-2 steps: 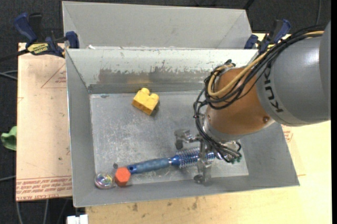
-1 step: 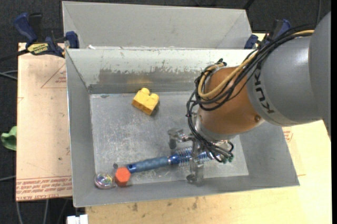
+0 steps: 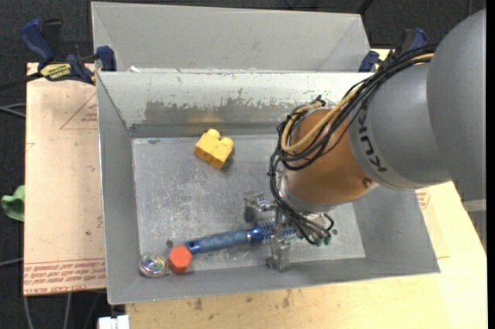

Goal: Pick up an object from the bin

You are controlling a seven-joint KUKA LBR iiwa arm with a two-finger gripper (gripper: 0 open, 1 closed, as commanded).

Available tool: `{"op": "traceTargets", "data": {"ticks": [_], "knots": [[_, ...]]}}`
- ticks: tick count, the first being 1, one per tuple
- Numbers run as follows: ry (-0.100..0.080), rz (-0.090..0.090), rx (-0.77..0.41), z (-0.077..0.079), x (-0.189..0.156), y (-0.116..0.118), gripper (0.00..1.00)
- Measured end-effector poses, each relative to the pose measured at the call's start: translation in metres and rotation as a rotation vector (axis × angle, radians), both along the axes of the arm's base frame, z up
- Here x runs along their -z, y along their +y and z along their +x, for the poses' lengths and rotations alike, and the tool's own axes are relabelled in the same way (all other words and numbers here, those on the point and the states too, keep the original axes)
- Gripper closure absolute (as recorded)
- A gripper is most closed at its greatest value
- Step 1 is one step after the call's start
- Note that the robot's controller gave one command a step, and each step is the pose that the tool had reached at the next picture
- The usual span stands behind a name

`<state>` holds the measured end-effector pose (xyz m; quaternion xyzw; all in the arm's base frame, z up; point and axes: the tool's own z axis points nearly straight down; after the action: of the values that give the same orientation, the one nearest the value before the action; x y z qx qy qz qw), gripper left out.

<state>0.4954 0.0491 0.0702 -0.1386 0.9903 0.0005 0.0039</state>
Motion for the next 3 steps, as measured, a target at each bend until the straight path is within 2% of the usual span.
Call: {"op": "traceTargets", "data": {"ticks": [1,2,3], "knots": [[0.001,-0.001,-0.001,0.002,-0.001,0.001,0.0],[0.007,-0.001,-0.001,0.001,0.0,0.001,1.0],[0.003,-0.001,-0.003,0.002,-0.05,0.002,1.0]]}}
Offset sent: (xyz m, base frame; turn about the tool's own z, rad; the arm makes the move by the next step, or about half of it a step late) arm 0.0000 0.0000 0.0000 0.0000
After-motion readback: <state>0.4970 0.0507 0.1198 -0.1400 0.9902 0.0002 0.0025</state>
